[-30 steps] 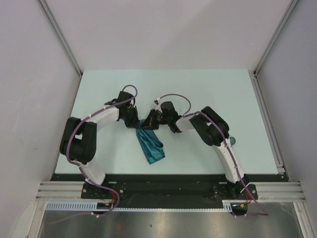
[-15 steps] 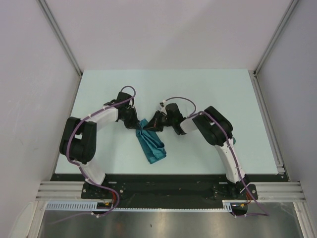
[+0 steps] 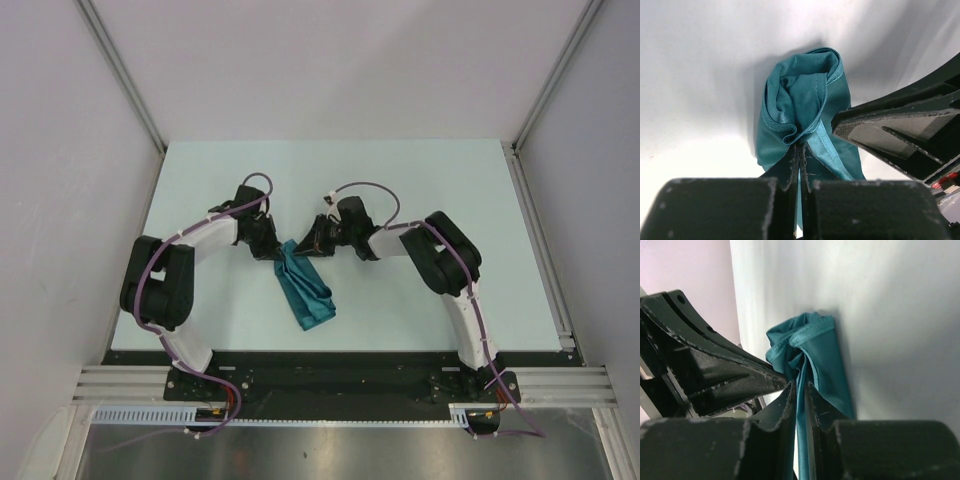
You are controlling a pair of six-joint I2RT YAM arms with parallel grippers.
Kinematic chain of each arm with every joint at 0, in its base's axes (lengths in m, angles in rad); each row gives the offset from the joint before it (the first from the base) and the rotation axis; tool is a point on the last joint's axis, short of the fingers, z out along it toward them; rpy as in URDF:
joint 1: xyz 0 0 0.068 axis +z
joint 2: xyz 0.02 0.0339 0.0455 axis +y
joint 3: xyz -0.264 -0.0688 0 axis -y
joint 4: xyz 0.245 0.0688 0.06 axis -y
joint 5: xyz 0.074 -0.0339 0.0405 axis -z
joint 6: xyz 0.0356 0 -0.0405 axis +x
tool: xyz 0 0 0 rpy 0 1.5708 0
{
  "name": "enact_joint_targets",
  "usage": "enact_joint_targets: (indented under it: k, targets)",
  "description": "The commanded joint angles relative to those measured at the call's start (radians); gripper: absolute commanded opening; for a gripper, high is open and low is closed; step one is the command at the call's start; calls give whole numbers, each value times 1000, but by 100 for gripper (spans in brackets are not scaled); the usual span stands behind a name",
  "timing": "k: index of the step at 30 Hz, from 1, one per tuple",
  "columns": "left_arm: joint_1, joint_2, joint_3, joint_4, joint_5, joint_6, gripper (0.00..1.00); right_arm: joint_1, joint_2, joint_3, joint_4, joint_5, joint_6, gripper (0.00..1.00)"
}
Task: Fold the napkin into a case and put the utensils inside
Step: Stuff the top corner of the smaller-rectangle-folded napkin into the folded napkin.
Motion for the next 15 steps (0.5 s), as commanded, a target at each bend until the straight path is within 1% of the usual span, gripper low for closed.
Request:
enact_joint_targets:
  k: [1, 9, 15]
  targets:
    - [10, -9, 27, 6, 42, -7, 0, -8, 17, 88, -77, 7, -70, 16]
    - [15, 17, 41, 26, 53, -36, 0, 41, 106, 156, -117, 40, -69, 13]
    - [16, 25, 53, 42, 48, -64, 0, 89, 175, 222, -144, 48, -36, 9]
